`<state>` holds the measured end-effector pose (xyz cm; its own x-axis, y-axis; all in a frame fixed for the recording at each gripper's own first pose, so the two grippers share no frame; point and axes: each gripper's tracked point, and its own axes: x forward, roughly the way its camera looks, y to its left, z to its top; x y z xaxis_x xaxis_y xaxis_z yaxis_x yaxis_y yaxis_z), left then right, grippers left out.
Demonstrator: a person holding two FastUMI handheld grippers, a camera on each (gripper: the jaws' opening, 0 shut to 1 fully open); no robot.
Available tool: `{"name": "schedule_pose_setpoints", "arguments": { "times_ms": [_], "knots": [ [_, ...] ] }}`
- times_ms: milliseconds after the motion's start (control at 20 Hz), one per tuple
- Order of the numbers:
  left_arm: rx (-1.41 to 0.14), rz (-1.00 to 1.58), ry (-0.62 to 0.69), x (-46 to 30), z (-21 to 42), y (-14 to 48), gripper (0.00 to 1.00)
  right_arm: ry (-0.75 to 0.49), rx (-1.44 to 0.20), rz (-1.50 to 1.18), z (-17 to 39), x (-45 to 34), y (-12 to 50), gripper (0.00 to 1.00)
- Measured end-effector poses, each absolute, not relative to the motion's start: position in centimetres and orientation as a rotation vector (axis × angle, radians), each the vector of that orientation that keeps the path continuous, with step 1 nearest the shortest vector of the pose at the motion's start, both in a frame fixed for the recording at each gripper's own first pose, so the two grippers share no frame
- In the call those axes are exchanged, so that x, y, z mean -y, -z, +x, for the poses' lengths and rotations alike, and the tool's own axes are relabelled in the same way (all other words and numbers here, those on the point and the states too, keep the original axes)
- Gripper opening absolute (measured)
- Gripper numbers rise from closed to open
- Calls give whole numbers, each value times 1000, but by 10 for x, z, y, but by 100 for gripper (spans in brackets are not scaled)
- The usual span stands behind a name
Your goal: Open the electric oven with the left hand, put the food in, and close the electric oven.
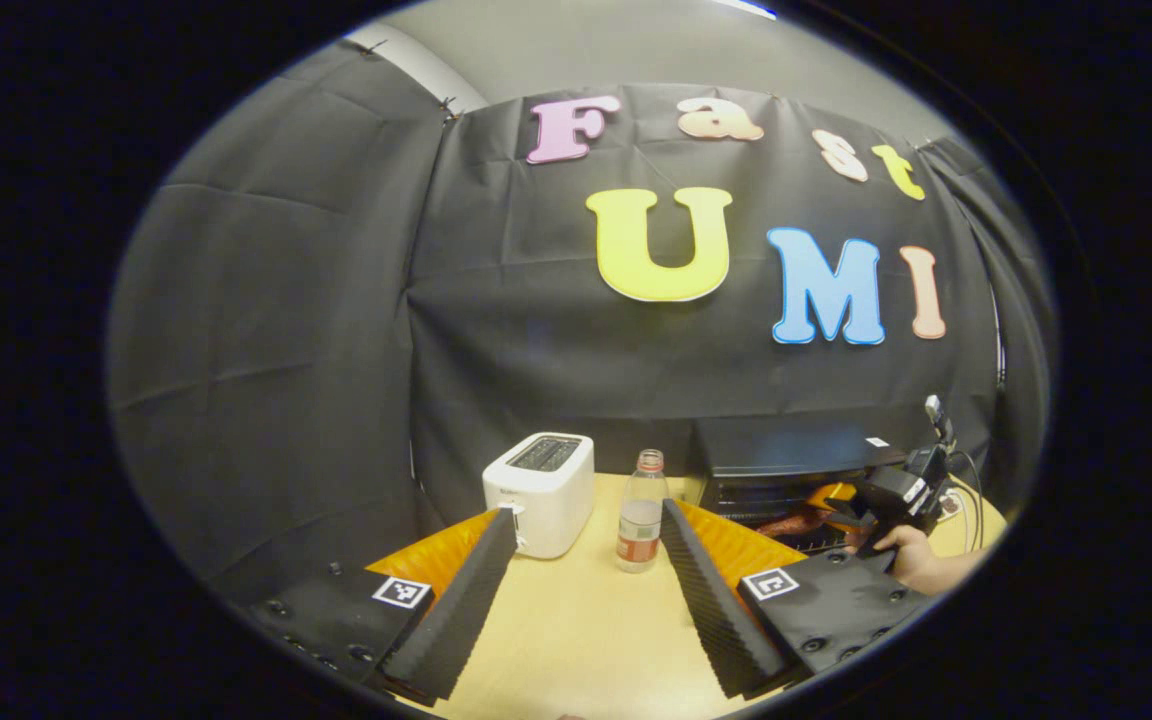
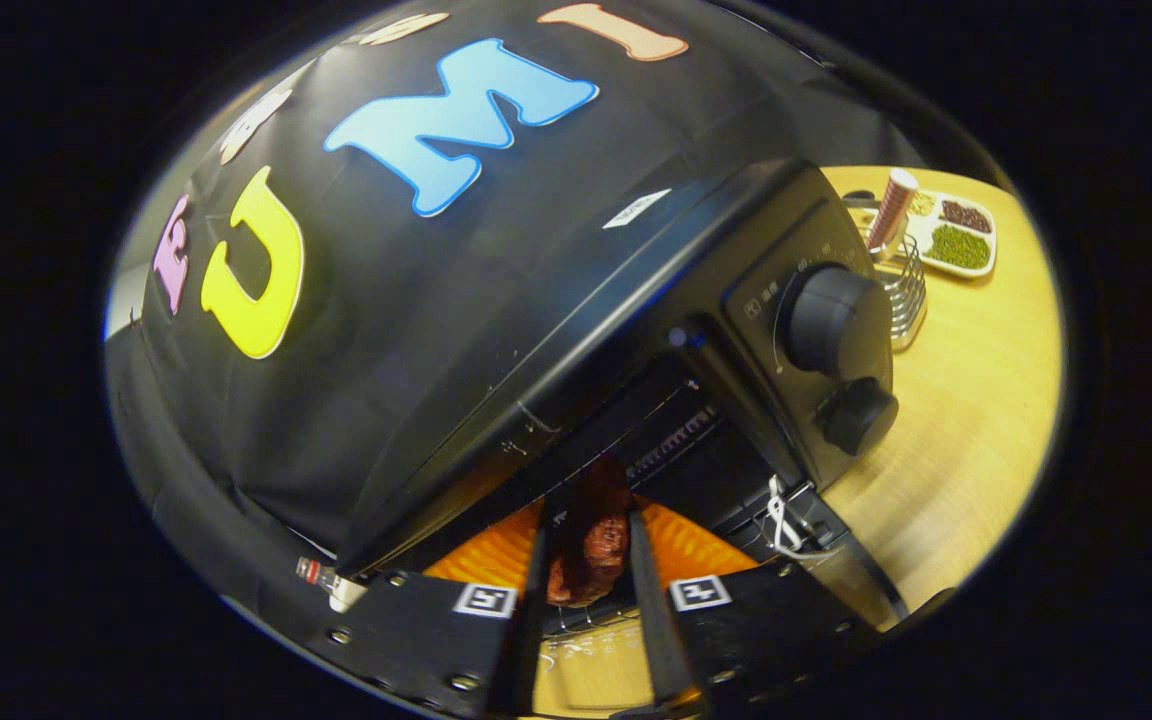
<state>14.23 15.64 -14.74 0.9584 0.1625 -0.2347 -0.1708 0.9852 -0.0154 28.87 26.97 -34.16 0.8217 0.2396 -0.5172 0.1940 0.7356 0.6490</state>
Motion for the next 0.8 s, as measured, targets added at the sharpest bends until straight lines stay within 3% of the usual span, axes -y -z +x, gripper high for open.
{"name": "schedule_pose_setpoints", "arguments": {
  "times_ms": [50, 100, 150, 200, 250, 800],
  "knots": [
    [-235, -38, -164, -155, 142, 147, 98, -18, -614, 726, 290, -264, 341, 60],
    [-236, -41, -158, -152, 144, 147, 98, -9, -618, 686, 288, -259, 341, 69],
    [-233, -44, -154, -151, 146, 146, 98, -14, -614, 658, 286, -258, 340, 85],
    [-232, -47, -147, -147, 149, 148, 100, -17, -615, 631, 284, -255, 339, 87],
    [-233, -53, -140, -143, 151, 149, 99, -30, -606, 619, 281, -255, 335, 97],
    [-248, -90, 17, -73, 177, 173, 100, -138, -466, 383, 210, -215, 248, 97]
  ]
}}
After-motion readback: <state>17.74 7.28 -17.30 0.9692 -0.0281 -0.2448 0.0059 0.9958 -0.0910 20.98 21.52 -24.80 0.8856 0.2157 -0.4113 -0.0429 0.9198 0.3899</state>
